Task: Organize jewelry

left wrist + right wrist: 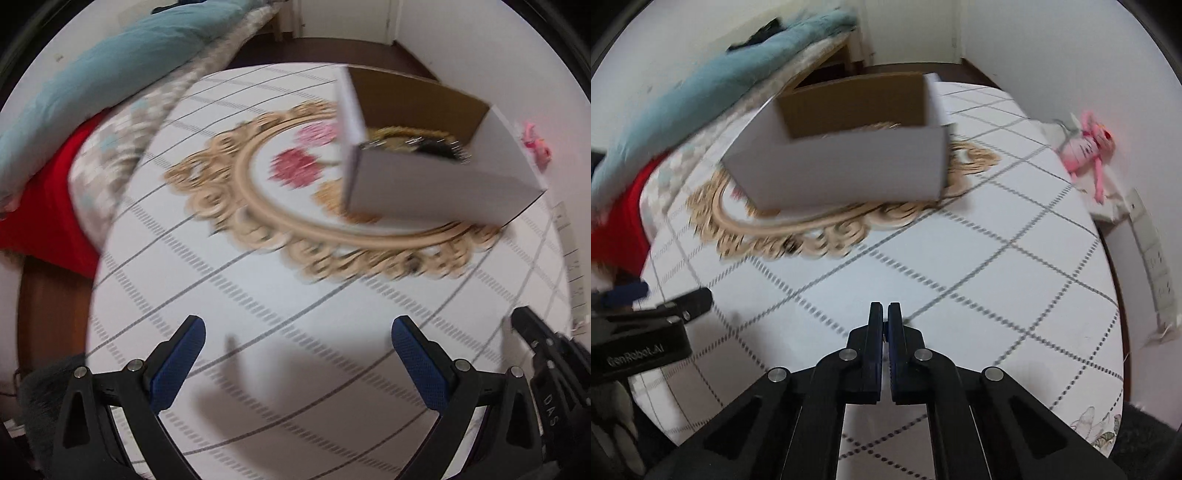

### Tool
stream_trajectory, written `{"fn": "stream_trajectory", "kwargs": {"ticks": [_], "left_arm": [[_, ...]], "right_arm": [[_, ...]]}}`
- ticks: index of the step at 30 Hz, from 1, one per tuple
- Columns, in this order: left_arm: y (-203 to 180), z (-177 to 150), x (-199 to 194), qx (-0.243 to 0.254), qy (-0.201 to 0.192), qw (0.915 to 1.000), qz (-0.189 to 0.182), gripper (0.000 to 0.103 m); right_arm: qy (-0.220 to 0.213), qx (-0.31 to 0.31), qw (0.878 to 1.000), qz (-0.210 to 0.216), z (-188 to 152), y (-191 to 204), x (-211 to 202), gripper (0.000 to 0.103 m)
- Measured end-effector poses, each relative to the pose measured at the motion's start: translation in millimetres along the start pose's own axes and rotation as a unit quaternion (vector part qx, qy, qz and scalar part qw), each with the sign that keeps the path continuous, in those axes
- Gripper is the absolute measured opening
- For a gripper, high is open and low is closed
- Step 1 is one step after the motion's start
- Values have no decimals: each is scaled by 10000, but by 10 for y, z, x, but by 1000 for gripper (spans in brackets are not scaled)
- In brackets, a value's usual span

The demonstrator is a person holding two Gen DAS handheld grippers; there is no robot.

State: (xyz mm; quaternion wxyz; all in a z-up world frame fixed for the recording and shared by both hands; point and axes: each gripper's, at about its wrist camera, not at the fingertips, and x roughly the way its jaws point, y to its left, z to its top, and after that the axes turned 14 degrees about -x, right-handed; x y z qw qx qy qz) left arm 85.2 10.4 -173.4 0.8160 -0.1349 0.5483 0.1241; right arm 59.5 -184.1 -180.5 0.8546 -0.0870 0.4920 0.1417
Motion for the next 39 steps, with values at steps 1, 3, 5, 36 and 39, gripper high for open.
{"fn": "stream_trajectory", "kwargs": {"ticks": [1,3,5,36,39], "left_arm": [[-77,17,15,42,11,10000,-87,103],[-210,53,53,140,6,9997,-192,98],[-350,77,92,278,-24,9992,-278,93],[-629,100,-515,901,-740,9887,-947,10],[-639,182,-730,880,-924,9861,-1067,10]], "right_arm": [[0,84,10000,-19,5,-67,-2,2],[17,218,9998,-42,24,-181,0,2],[25,314,9995,-96,28,-276,7,2],[-543,631,9965,-54,257,-483,-383,3],[-769,638,9950,45,390,-474,-521,3]]}}
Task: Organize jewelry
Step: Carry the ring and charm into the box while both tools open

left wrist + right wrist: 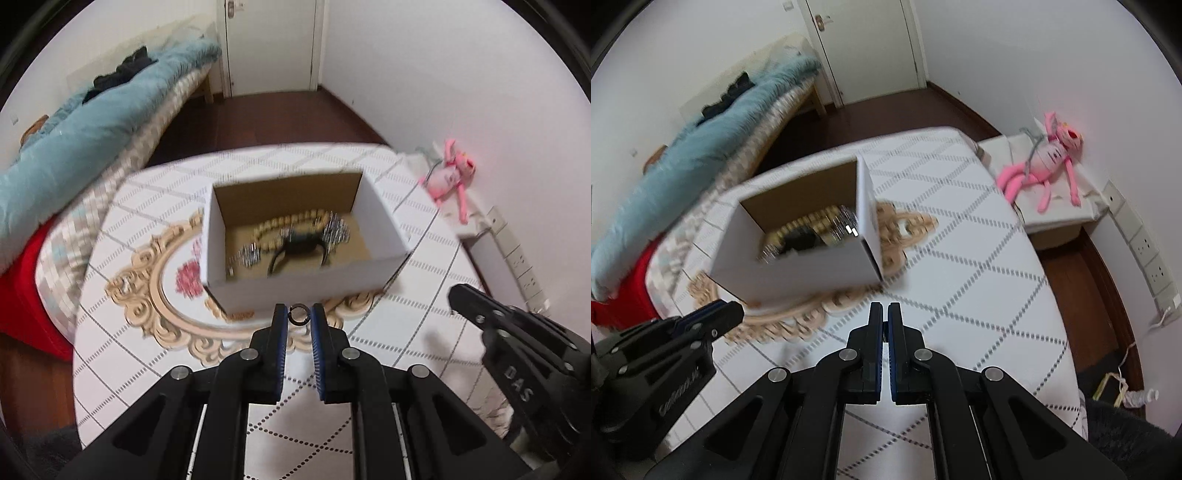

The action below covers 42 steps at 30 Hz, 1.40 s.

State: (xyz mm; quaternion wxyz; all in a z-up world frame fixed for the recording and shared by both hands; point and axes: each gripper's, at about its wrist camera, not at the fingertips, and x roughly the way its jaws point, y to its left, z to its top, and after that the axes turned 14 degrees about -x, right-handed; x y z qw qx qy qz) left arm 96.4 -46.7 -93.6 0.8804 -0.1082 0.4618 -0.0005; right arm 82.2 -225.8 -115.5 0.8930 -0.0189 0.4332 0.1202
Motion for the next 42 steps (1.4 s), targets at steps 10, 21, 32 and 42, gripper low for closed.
{"fn": "stream_trajectory", "kwargs": {"ticks": [10,21,32,42], "left_arm": [[90,612,64,-362,259,9985,-310,10],[284,1175,683,-651,1144,9913,91,18],[417,1202,598,-636,836,9924,634,85],[481,913,578,-559,628,9913,1010,103]], "right_arm": [[-208,-70,9985,499,685,47,61,3],[994,-582,9916,594,1198,93,845,4],[1073,-630,9916,355,1258,32,798,28],[1112,-883,9892,-369,1104,28,718,100]]}}
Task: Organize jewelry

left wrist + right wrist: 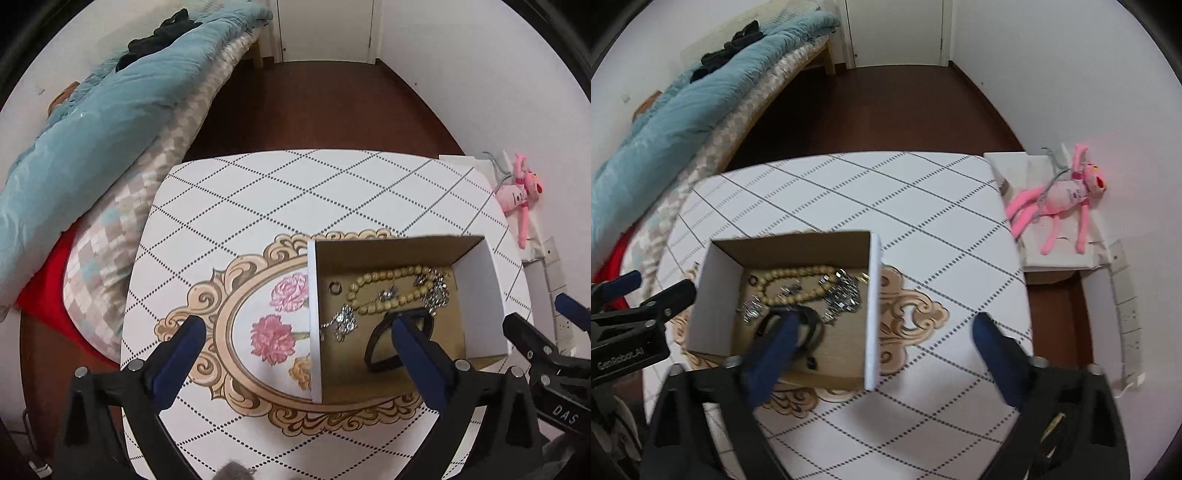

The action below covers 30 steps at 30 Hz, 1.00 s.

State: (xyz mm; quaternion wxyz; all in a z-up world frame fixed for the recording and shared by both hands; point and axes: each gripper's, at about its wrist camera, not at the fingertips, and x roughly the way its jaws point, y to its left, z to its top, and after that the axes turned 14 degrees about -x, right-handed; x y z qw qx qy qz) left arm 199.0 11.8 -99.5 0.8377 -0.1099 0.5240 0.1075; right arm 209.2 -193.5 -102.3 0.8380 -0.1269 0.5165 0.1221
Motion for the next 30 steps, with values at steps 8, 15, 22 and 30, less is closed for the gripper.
{"fn": "stream_trajectory", "kwargs": {"ticks": [8,15,22,30], "left_arm": [[-4,-180,65,-8,95,9999,41,103],[30,-256,-90,-194,-2,9997,-131,103],[56,-379,-511,-218,-356,9991,-56,103],[105,-550,-1337,-294,-970,9945,-249,103]], "right_arm": [[107,18,9998,-187,-158,-13,71,101],[-9,105,9996,-250,-200,-25,-41,102],[-270,183,9985,-436,-350,7,-410,102],[-798,233,9953,-501,-569,71,-1204,102]]}}
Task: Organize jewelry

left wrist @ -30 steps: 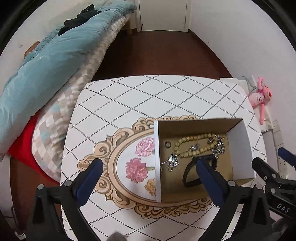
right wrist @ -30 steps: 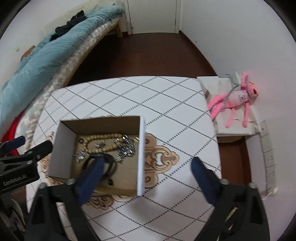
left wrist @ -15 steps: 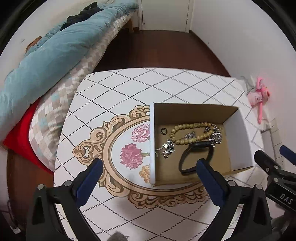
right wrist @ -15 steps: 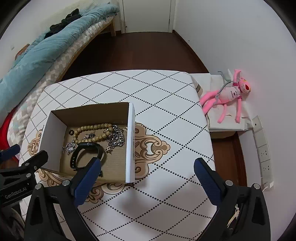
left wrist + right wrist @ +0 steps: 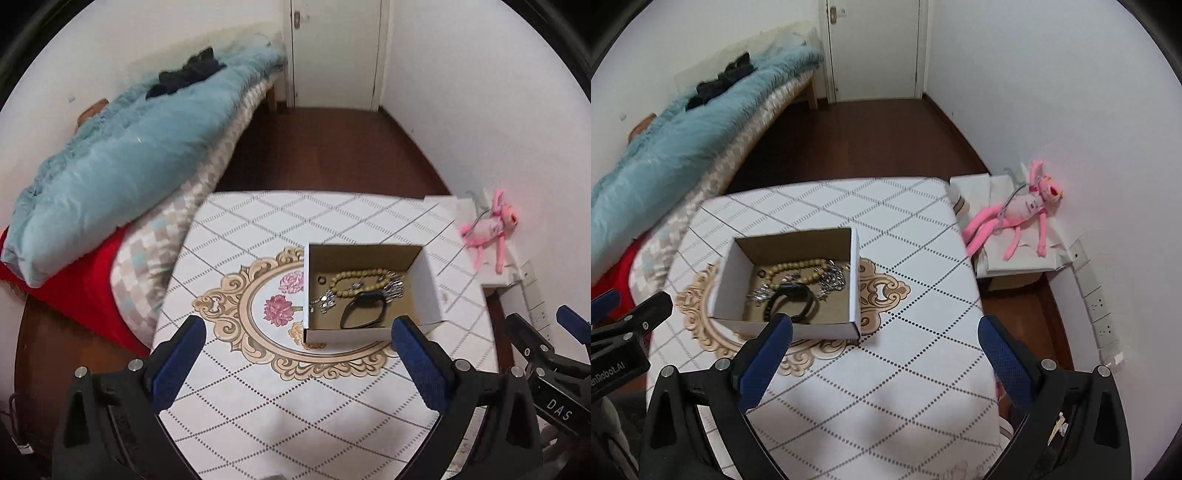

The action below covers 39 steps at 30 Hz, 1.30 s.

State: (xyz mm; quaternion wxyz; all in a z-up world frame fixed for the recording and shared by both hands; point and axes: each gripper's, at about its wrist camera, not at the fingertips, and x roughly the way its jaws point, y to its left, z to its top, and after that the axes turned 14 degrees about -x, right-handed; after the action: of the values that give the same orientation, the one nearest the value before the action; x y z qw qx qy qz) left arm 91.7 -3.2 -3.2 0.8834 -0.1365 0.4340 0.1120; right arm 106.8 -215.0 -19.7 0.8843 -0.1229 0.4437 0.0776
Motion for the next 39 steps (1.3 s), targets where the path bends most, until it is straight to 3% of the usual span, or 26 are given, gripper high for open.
{"fn": "stream_trajectory", "kwargs": {"ticks": [9,18,29,39], "left_arm": [[14,-111,-908,75,-547,9980,-314,103],[71,-231,-1292,80,-664,9967,-450,103],[87,-279,-1418,48,-708,9964,-459,103],[69,-116,-1151,-90,-520,9984,-221,103]], "right_arm": [[-798,-49,9966,-203,-74,-18,-1138,102],[-1171,-57,9926,-316,-208,1,-1808,103],[-1136,-98,9930,-297,-324,12,-1957,103],[-984,-85,9947,-300,-181,22,-1770,103]]}}
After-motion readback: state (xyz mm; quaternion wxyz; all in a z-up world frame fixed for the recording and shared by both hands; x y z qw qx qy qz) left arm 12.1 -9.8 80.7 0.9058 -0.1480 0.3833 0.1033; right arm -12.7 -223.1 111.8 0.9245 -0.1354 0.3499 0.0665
